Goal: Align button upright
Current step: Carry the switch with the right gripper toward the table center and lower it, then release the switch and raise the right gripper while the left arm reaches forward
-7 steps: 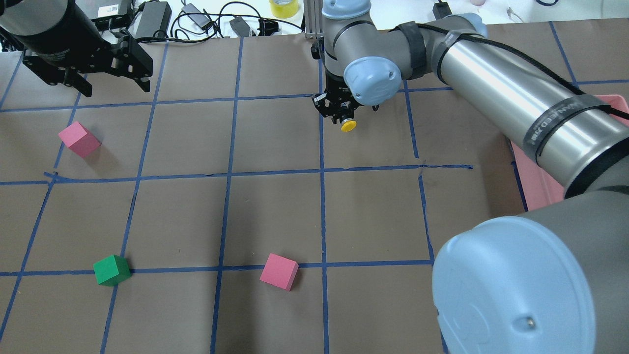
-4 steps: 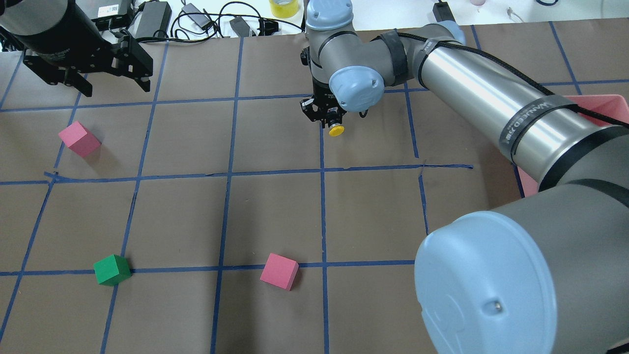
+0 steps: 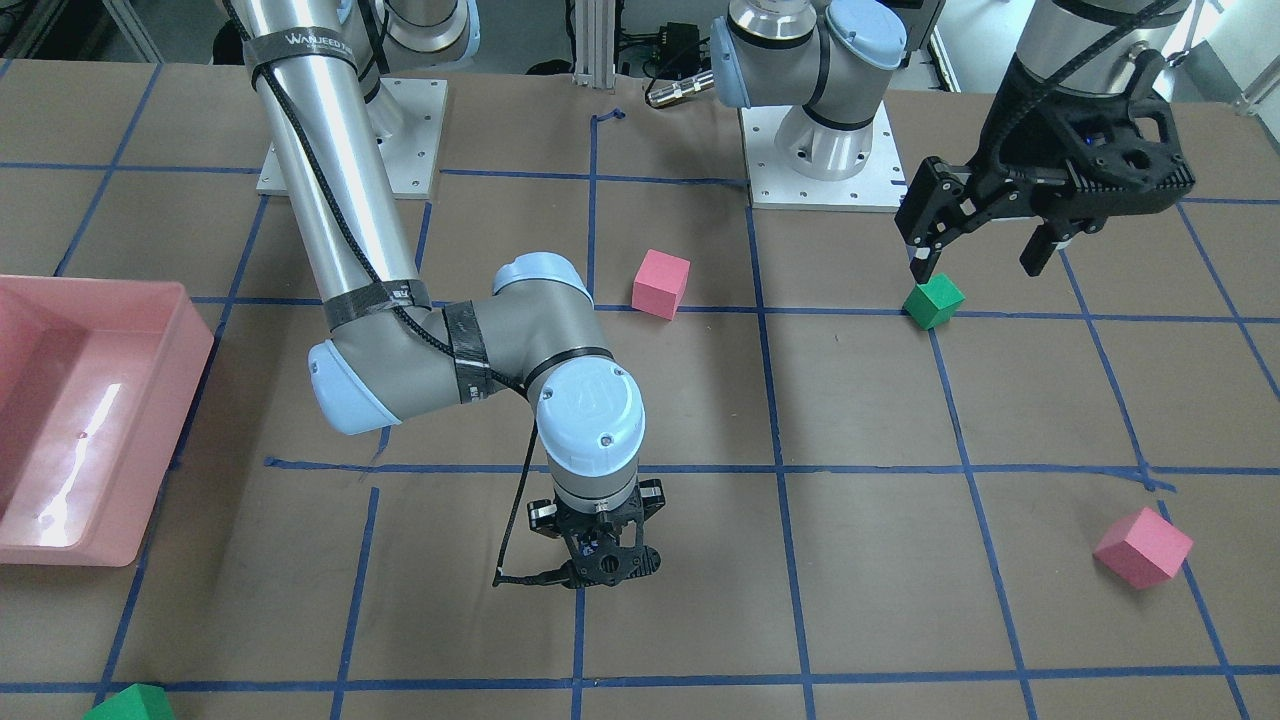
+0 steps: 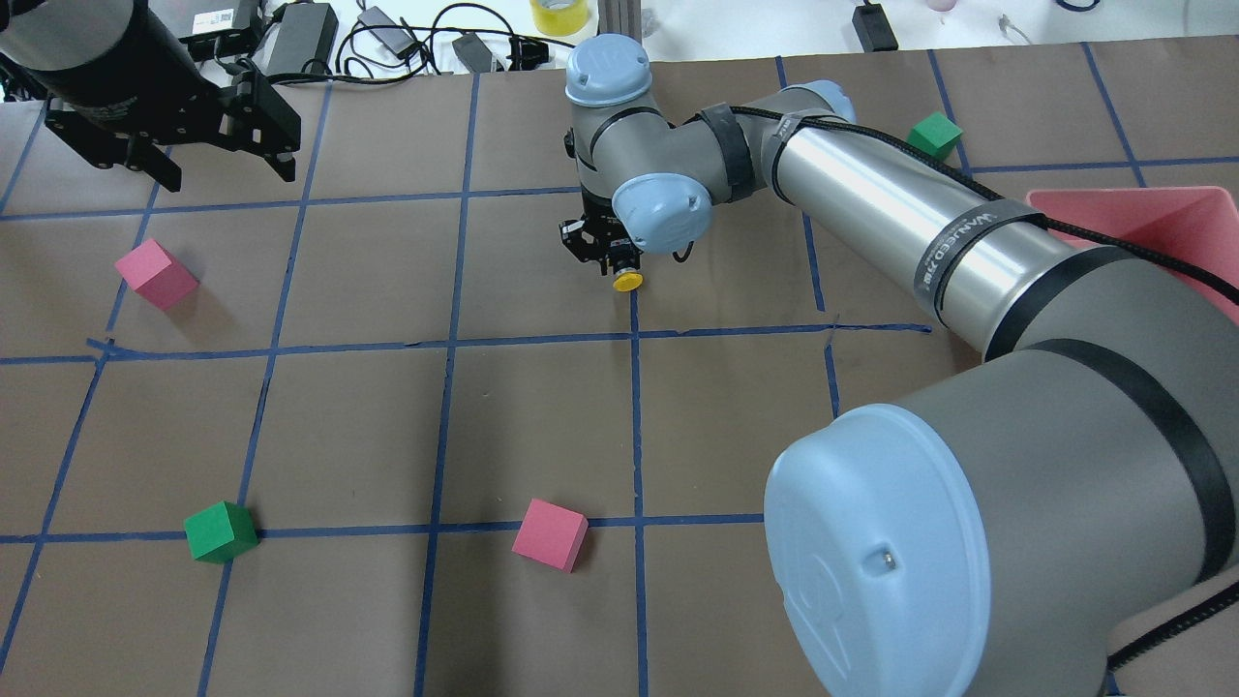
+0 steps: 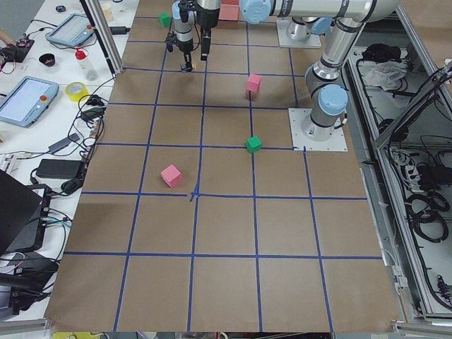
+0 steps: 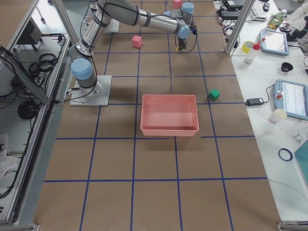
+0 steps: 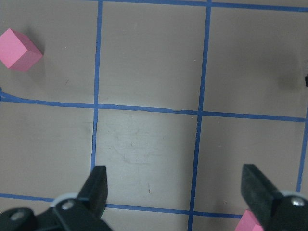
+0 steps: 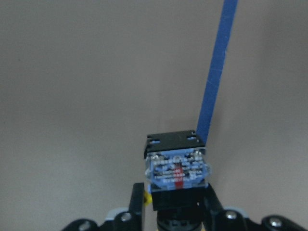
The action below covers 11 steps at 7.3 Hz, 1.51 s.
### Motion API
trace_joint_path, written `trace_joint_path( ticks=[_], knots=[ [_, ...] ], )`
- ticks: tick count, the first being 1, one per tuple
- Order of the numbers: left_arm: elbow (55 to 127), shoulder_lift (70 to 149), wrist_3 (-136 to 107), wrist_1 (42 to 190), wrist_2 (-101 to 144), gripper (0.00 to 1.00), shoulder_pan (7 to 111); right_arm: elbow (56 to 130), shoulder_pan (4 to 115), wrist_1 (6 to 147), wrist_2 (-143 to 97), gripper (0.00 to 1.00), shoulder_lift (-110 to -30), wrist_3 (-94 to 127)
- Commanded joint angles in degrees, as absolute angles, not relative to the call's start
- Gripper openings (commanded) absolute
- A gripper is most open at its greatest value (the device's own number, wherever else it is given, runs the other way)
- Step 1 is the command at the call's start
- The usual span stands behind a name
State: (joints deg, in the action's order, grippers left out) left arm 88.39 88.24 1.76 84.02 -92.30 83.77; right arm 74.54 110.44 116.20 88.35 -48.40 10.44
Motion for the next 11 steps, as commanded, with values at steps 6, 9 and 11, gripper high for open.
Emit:
trace_joint_path(
  ticks=[6,9,11],
  knots=[
    [94.0,89.1,0.9,74.1,-92.5,1.00,84.1,79.7,110.4,122.2,85.7,0.88,-49.0,12.7],
    [110.7,90.9,1.1,43.1,-92.5,1.00,84.0,82.1,109.5,119.0,86.1,1.00,-57.4,2.7],
    [119.1,92.7,0.9,26.2,-92.6,1.00,84.0,84.5,106.9,110.7,85.4,1.00,-65.3,0.2]
  ],
)
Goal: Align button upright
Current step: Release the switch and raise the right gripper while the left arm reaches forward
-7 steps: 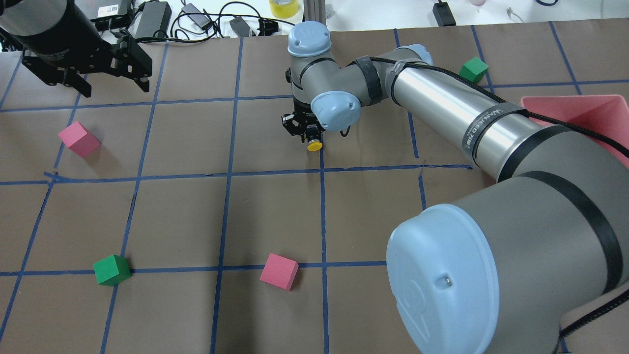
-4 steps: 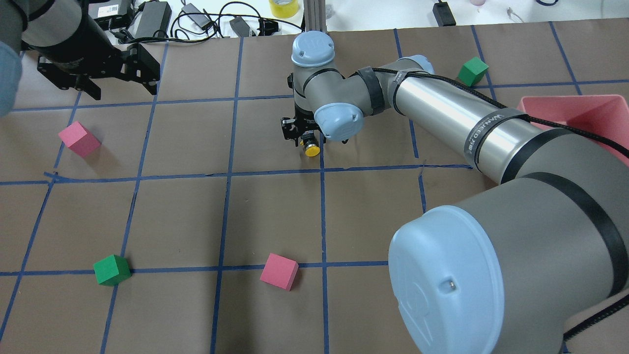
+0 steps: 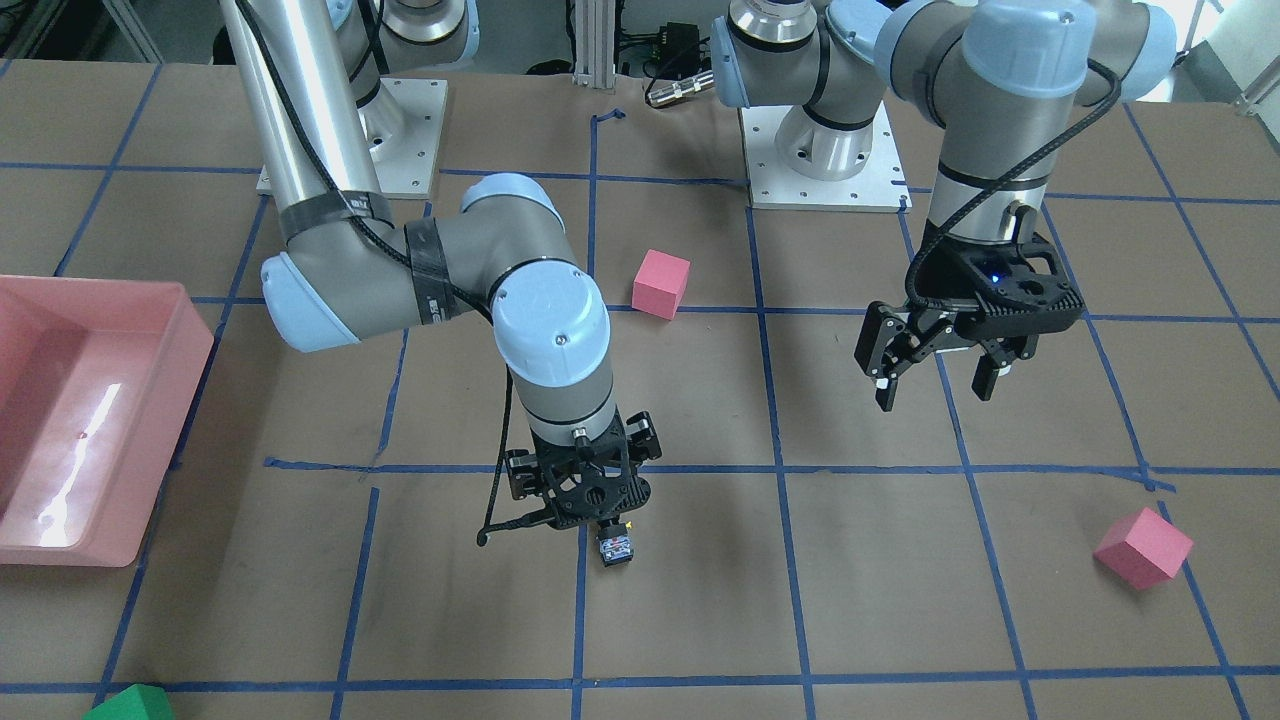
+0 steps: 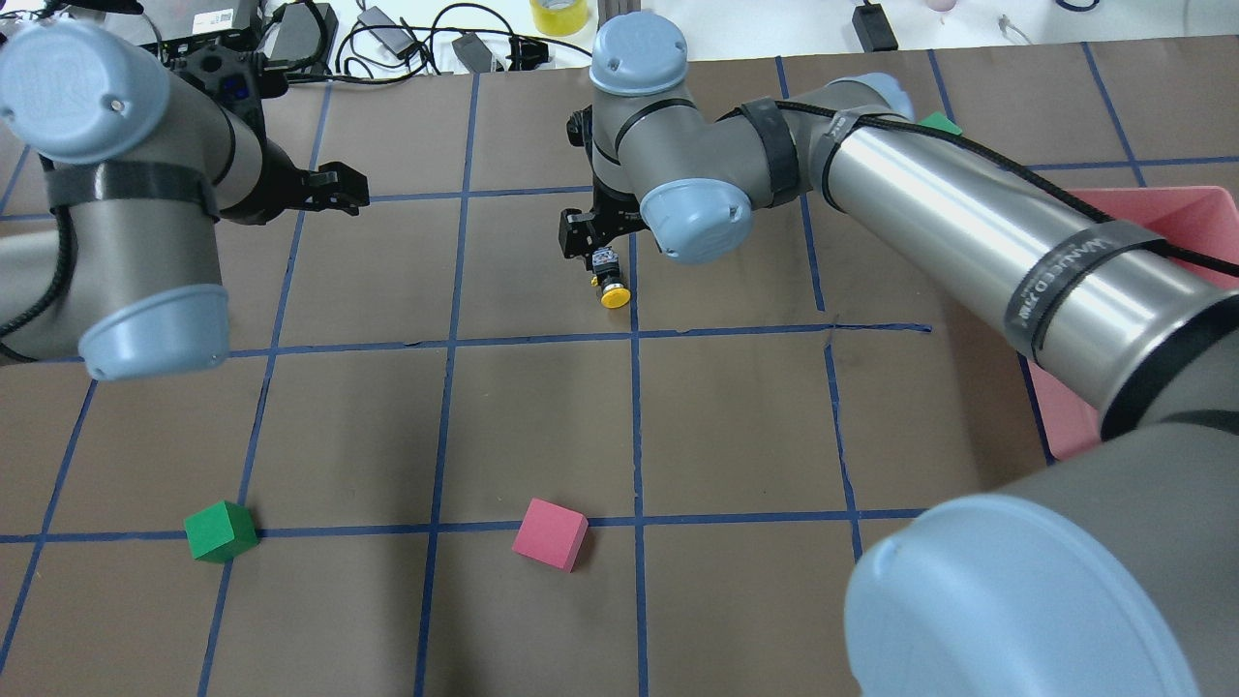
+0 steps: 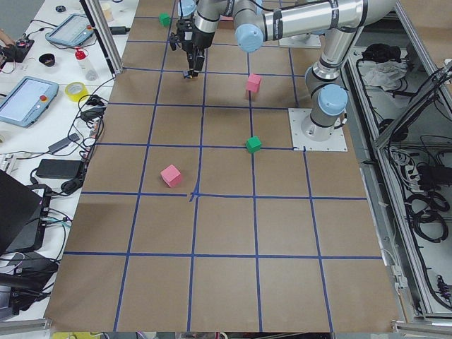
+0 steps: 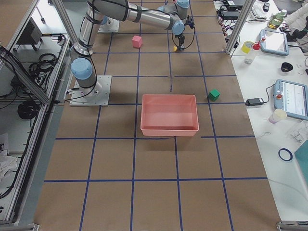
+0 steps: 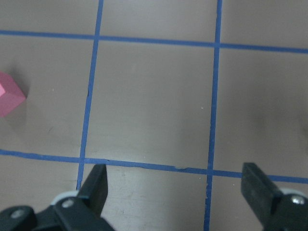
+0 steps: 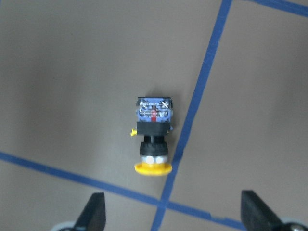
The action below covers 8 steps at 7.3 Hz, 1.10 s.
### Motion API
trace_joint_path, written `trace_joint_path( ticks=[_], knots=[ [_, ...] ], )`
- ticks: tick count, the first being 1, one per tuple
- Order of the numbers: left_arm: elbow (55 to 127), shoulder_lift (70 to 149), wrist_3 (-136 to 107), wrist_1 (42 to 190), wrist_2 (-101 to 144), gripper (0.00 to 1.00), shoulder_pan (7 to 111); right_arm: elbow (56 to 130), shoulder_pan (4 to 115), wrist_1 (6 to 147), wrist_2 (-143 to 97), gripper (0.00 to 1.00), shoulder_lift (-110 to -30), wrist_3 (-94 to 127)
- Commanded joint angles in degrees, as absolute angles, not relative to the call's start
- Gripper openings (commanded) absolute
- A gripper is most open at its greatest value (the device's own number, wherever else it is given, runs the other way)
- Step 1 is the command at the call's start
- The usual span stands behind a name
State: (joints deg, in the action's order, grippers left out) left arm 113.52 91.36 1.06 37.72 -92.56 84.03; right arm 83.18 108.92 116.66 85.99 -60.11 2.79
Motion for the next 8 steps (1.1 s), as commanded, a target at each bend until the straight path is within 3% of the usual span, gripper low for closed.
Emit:
trace_joint_path(
  ticks=[1,5,8],
  knots=[
    [124.0,94.6,0.6,15.8,-92.6,1.00,84.0,84.8,102.6,105.5,85.3,1.00,-69.3,-9.4],
    [126.6,99.7,-7.8,3.5,-97.6,1.00,92.0,85.0,95.1,81.8,88.0,1.00,-80.6,-22.5],
    [126.5,105.5,-9.9,-2.8,-97.5,1.00,100.1,85.2,91.1,82.1,87.4,1.00,-80.9,-29.3]
  ],
)
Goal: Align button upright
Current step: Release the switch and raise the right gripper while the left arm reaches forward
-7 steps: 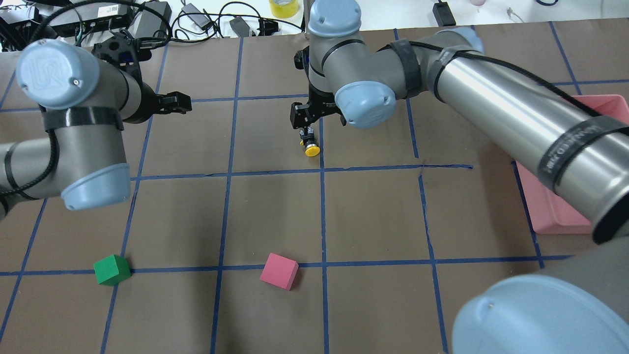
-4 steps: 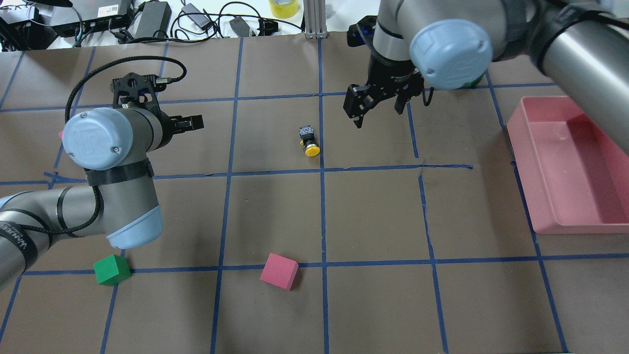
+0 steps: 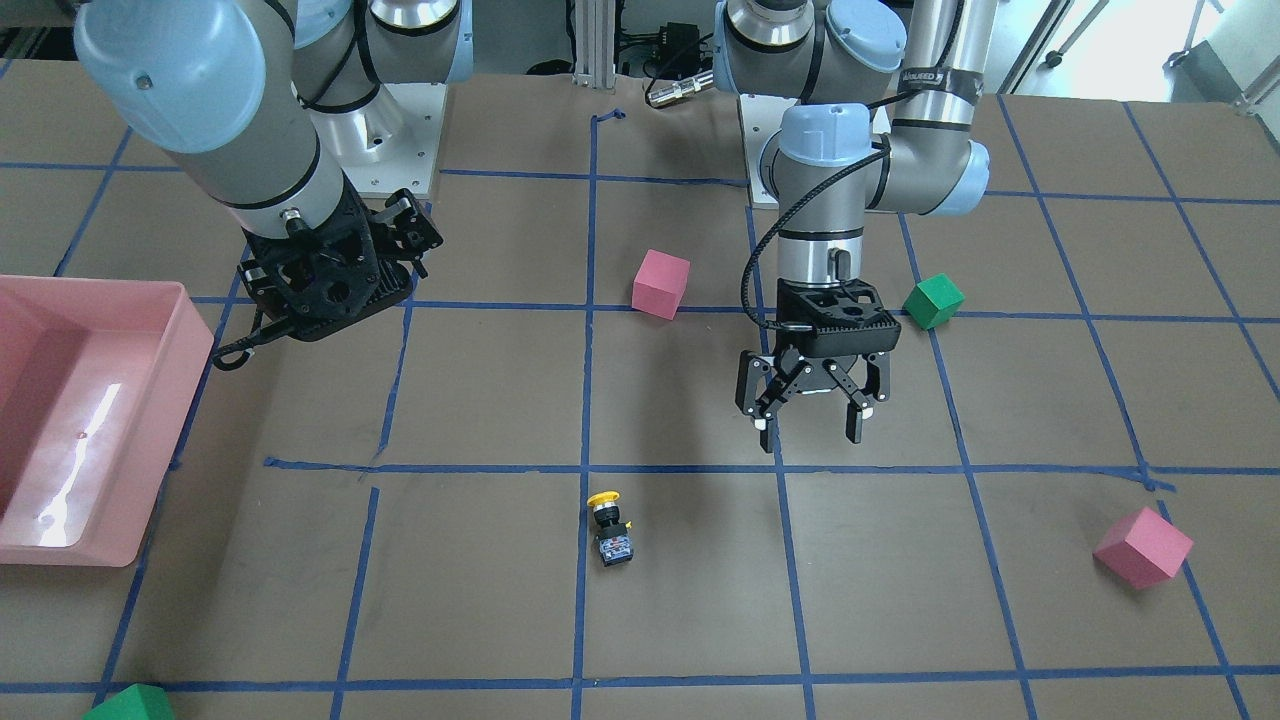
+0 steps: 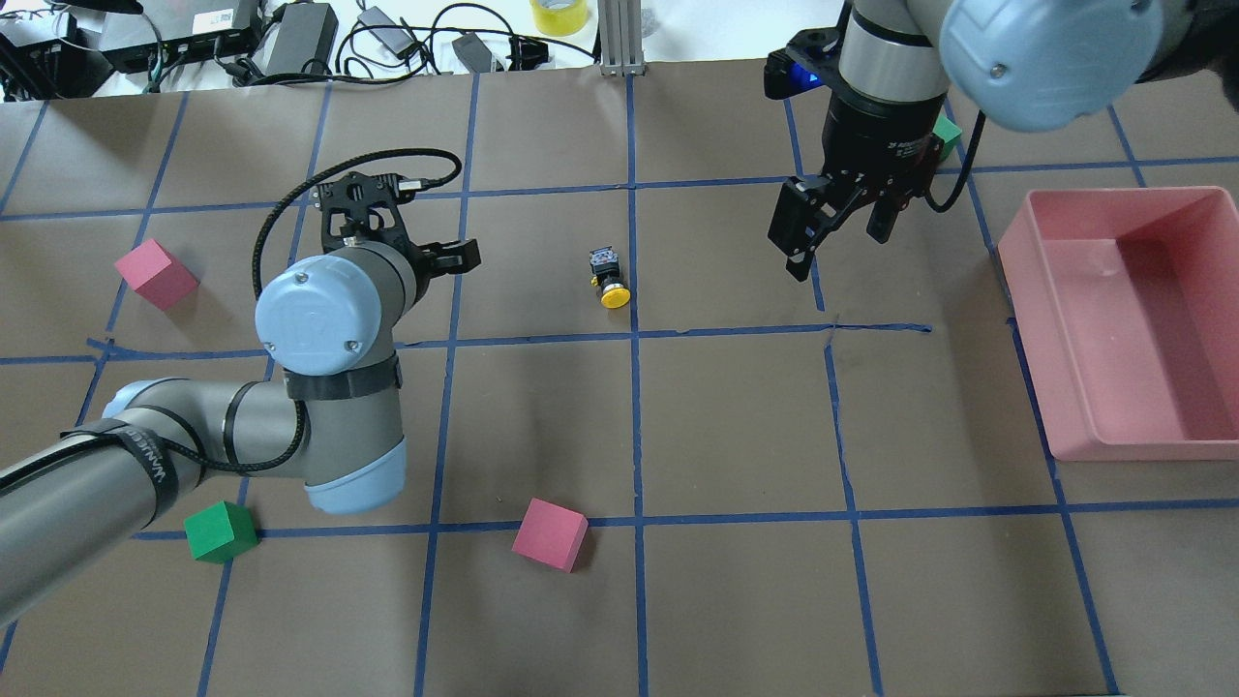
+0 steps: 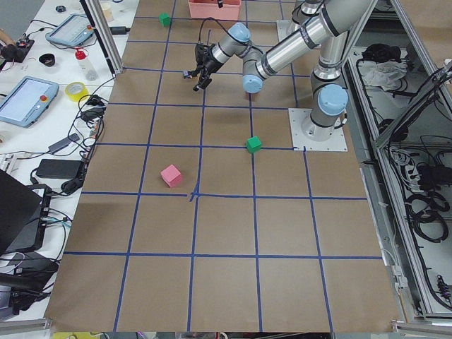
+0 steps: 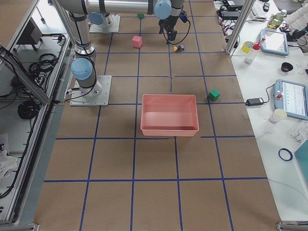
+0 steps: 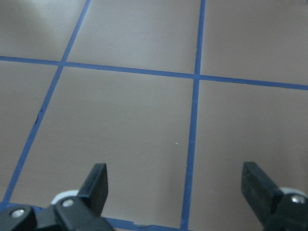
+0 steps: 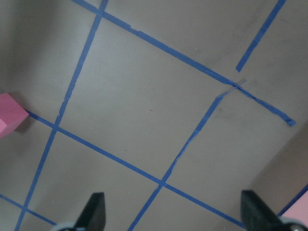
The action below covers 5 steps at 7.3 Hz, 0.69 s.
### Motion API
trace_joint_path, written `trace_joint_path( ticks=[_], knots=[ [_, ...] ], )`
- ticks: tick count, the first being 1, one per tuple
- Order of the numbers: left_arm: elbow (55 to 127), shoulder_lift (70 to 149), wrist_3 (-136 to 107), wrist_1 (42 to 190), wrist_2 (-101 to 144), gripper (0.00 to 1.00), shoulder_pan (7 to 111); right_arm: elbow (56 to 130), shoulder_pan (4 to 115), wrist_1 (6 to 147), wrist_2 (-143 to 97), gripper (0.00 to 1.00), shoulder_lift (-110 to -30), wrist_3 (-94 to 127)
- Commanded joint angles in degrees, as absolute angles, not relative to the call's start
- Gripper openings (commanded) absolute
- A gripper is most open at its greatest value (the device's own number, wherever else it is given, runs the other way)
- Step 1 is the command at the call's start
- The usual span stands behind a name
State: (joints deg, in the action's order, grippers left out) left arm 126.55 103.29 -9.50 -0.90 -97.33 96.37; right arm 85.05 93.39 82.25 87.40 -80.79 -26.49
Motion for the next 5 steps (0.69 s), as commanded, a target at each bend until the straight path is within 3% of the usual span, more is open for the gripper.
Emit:
trace_joint_path(
  ticks=[1,5],
  knots=[
    [125.3,106.7,-9.8,-2.2,-97.3,1.00,102.5,85.3,88.4,81.3,88.4,1.00,-81.0,-29.2],
    [116.6,108.5,-9.9,9.3,-96.9,1.00,102.7,84.2,87.4,81.6,91.5,1.00,-84.9,-19.6]
  ],
)
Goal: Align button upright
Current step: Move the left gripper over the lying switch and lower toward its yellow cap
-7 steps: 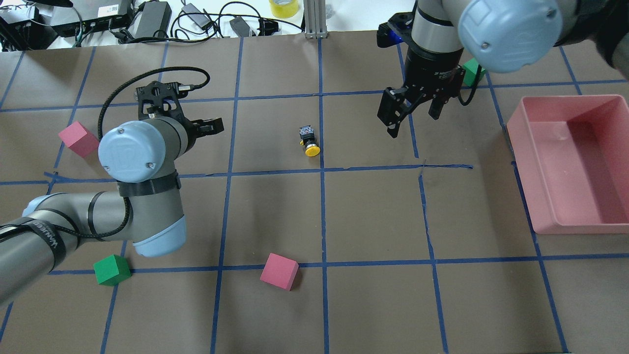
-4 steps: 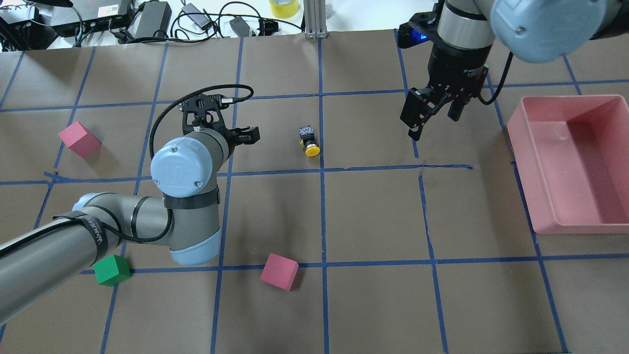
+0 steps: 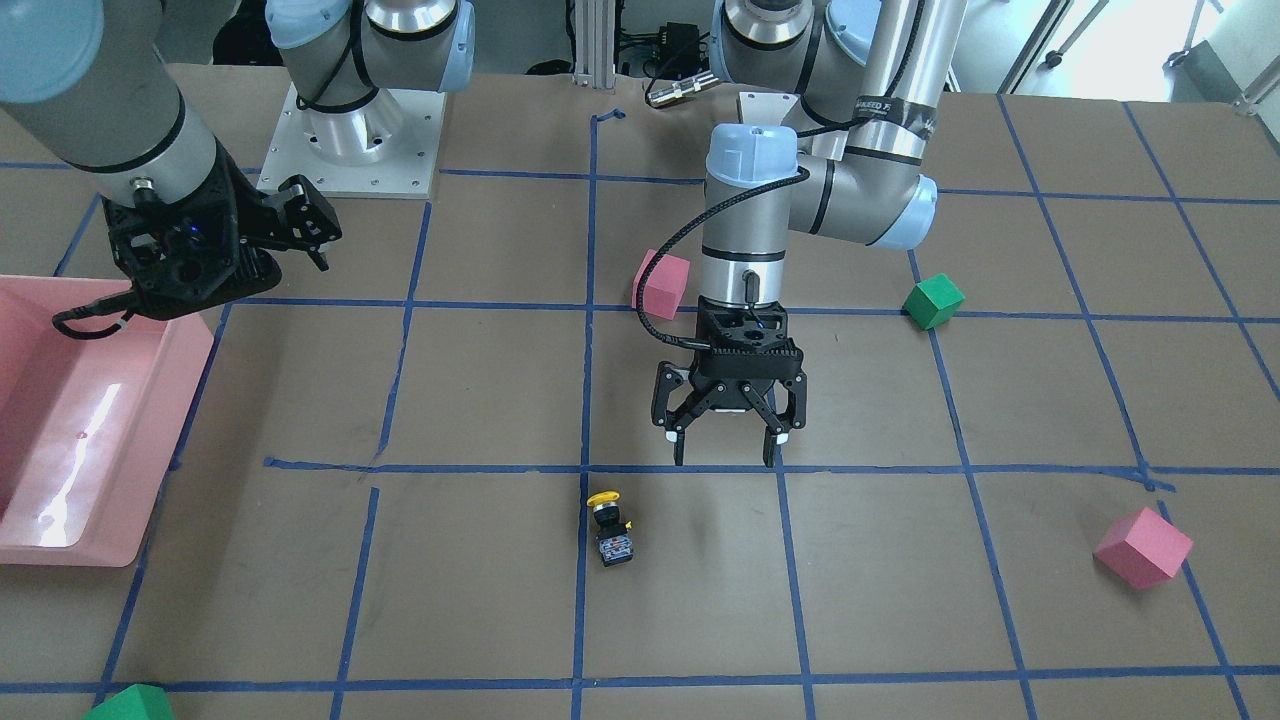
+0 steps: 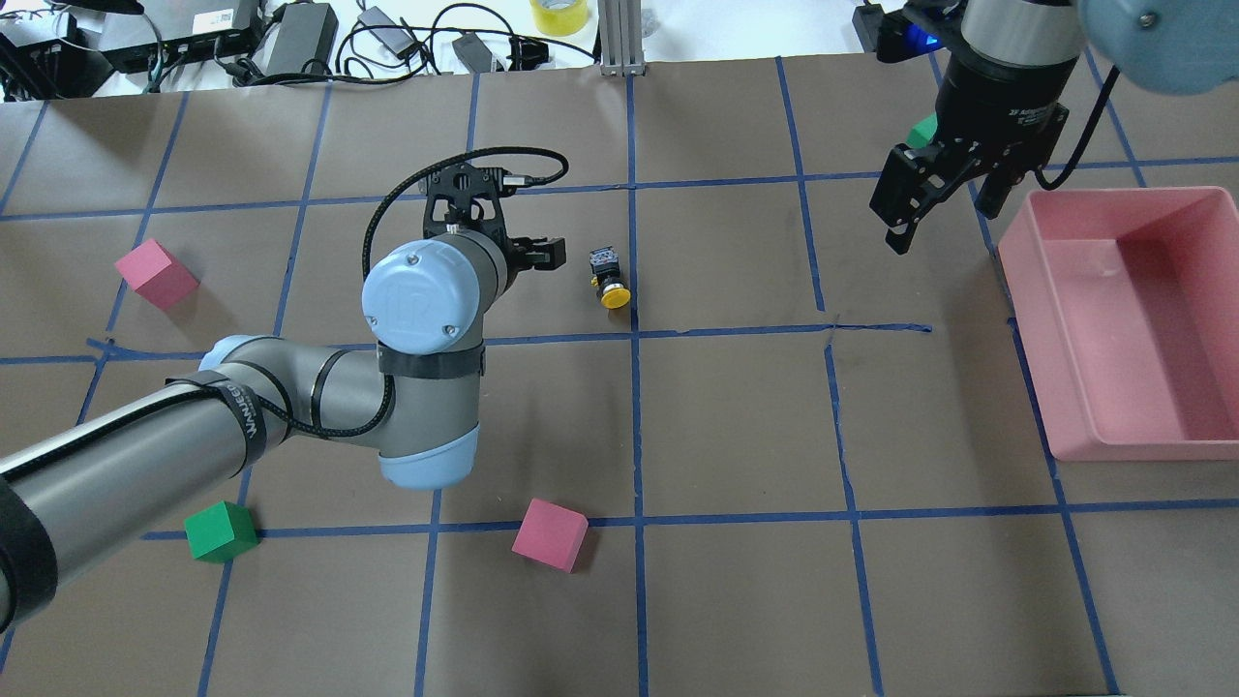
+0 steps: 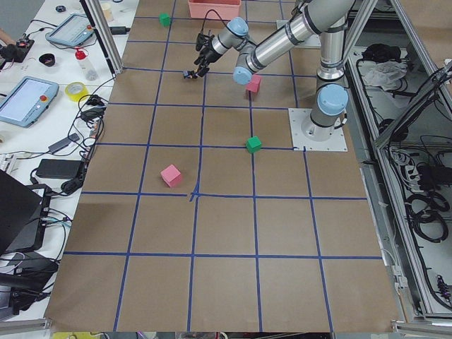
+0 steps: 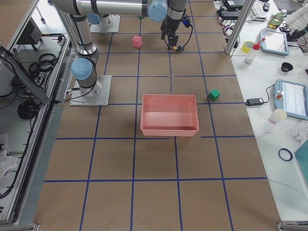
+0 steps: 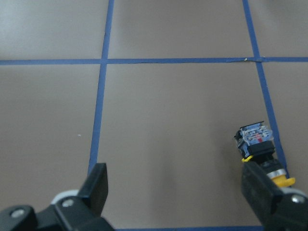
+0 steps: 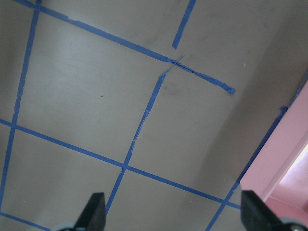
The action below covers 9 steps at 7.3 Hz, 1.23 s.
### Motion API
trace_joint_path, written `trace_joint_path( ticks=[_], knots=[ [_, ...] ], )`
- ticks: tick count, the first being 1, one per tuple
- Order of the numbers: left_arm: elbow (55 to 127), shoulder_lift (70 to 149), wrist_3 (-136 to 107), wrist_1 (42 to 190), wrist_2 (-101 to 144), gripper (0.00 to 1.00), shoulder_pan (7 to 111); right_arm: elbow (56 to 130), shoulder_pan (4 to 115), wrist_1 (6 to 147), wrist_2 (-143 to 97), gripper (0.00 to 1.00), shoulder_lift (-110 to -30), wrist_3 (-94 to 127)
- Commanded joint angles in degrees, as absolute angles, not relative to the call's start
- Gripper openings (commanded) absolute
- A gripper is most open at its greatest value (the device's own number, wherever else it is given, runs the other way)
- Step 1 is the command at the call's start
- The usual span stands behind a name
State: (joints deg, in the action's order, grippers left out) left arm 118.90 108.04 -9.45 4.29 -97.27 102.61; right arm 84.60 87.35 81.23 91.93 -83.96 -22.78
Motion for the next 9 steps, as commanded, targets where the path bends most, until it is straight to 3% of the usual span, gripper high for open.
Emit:
trace_joint_path(
  ticks=[1,3,4,5,9],
  knots=[
    [116.0,108.6,-9.9,9.3,-96.8,1.00,102.7,83.9,87.4,81.6,91.4,1.00,-87.0,-18.1],
    [115.9,110.9,-15.9,7.1,-95.4,1.00,104.0,83.9,88.6,80.6,91.6,1.00,-90.2,-3.2],
    [115.8,112.7,-15.8,6.5,-95.6,0.90,105.5,84.2,89.5,80.4,91.9,1.00,-89.8,-2.0],
    [115.5,113.2,-15.6,6.3,-95.5,1.00,106.5,83.9,89.1,81.3,91.4,1.00,-89.5,-1.9],
    [114.5,111.5,-15.6,6.6,-97.0,1.00,106.2,84.1,89.0,80.9,91.6,1.00,-88.9,-1.1]
  ],
)
